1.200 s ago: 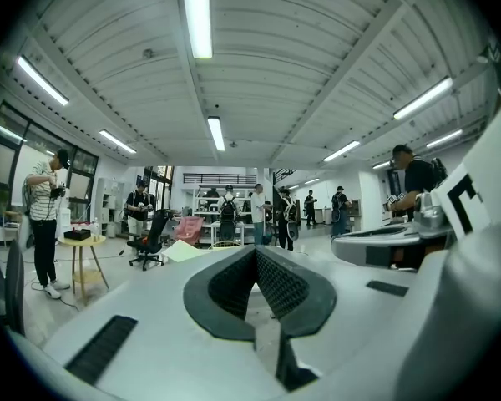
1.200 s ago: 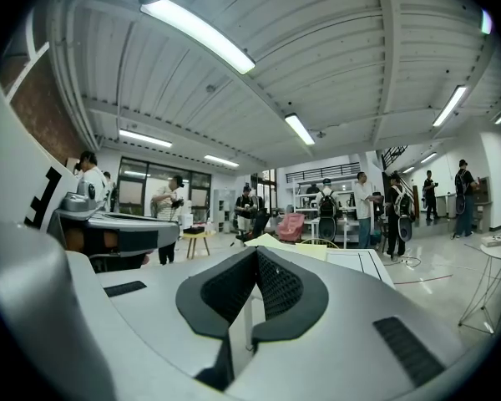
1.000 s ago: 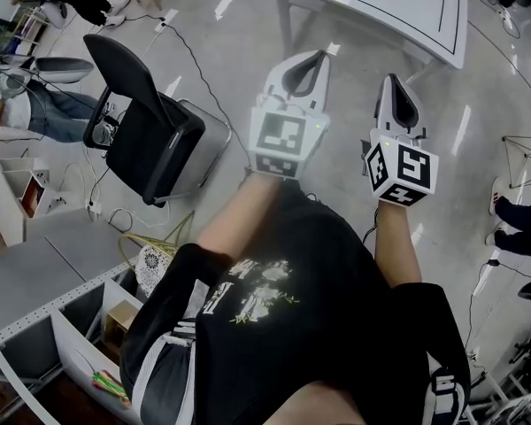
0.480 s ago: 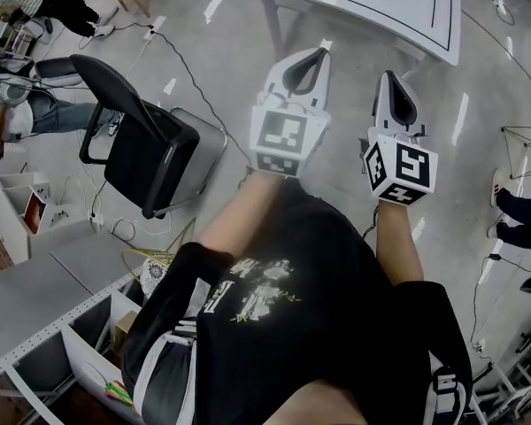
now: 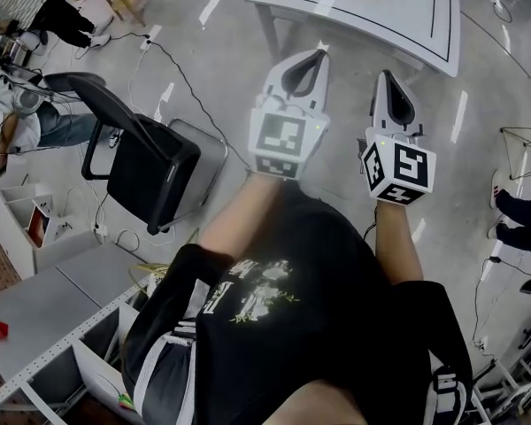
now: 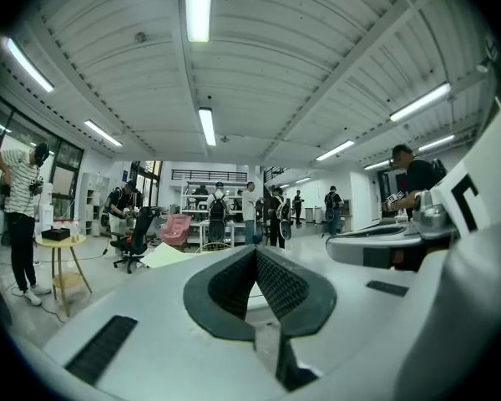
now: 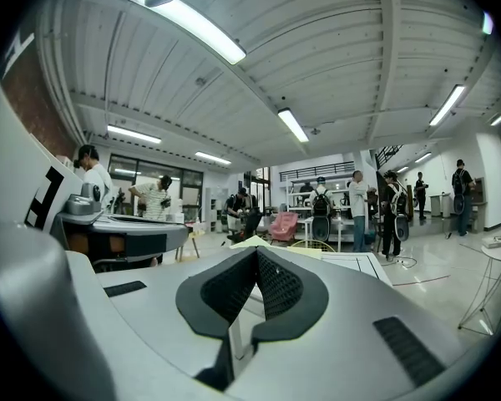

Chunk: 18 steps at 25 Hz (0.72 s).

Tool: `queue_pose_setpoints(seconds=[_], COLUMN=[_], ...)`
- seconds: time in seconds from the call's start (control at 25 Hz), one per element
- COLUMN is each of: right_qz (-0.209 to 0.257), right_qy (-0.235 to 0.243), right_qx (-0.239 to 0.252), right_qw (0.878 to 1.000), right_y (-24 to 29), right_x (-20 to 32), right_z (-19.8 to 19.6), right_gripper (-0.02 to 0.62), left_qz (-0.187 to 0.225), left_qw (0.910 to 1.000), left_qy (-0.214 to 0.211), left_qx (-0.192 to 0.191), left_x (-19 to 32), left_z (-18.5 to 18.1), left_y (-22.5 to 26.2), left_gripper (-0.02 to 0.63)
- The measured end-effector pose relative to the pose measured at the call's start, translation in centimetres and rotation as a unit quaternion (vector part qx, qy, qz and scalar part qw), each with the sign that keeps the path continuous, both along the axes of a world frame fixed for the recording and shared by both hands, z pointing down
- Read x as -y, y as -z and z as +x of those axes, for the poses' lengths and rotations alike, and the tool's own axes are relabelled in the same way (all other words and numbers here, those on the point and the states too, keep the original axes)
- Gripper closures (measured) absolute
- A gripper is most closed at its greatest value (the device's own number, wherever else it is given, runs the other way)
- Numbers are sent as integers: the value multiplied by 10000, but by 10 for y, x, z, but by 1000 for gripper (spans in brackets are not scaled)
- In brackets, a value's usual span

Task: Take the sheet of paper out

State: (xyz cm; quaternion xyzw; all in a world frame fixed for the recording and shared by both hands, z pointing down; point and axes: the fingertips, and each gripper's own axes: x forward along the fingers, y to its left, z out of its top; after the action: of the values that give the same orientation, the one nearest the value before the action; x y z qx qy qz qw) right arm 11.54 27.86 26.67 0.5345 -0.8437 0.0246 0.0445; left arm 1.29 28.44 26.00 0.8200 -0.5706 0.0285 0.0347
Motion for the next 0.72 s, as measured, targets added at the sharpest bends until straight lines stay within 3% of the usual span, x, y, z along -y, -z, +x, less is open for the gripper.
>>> queue_pose_setpoints(seconds=[0.72], right_qz=[-1], right_qy=[-1], right_qx=[-13], right_qw=[10000], right_y=[1], right_x=[93], right_z=[-72], right_gripper=[595], left_qz=[15], left_qw=[9999], left_qy=[-124], left_qx=[51], left_x=[94], left_z=[-63], left_y=[1], left_gripper=[617])
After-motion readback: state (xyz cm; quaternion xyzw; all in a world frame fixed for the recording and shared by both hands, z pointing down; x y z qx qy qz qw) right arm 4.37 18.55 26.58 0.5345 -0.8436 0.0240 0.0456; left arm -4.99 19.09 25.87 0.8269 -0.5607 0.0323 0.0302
